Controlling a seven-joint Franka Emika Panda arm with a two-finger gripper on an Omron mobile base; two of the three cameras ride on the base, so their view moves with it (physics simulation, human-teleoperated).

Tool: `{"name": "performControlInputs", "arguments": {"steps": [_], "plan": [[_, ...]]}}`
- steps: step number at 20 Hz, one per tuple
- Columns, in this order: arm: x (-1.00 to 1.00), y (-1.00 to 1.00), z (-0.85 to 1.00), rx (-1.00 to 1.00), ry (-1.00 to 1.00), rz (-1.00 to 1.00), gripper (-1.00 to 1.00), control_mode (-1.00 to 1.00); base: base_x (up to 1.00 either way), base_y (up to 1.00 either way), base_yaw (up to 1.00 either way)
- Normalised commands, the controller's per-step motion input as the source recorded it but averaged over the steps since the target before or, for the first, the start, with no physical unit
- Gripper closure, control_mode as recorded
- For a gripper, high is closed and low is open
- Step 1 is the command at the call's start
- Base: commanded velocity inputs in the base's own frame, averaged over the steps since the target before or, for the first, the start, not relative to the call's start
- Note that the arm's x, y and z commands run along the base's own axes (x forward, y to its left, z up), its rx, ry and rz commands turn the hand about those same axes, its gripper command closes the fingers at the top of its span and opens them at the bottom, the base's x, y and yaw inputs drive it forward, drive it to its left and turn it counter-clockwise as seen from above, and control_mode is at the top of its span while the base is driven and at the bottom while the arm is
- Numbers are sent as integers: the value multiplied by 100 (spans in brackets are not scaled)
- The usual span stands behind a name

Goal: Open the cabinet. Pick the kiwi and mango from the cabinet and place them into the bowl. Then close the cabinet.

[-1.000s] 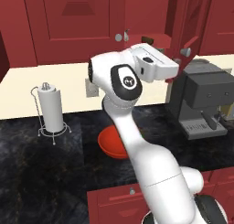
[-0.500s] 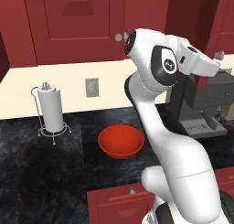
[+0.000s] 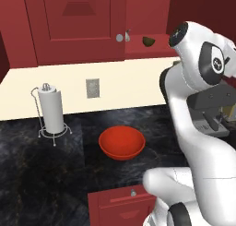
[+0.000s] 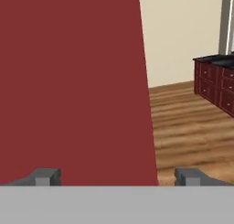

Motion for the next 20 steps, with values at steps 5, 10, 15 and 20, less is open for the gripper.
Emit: {"name": "performControlInputs", "arguments": {"steps": [5,10,15,20], "plan": [[-64,78,-64,-21,-1,10,-100,-100,0,0,0],[-69,100,-7,-37,-1,23,-100,-100,0,0,0],[-46,91,20,-31,-7,30,-100,-100,0,0,0],[-27,56,5,-20,0,35,-100,-100,0,0,0]]}}
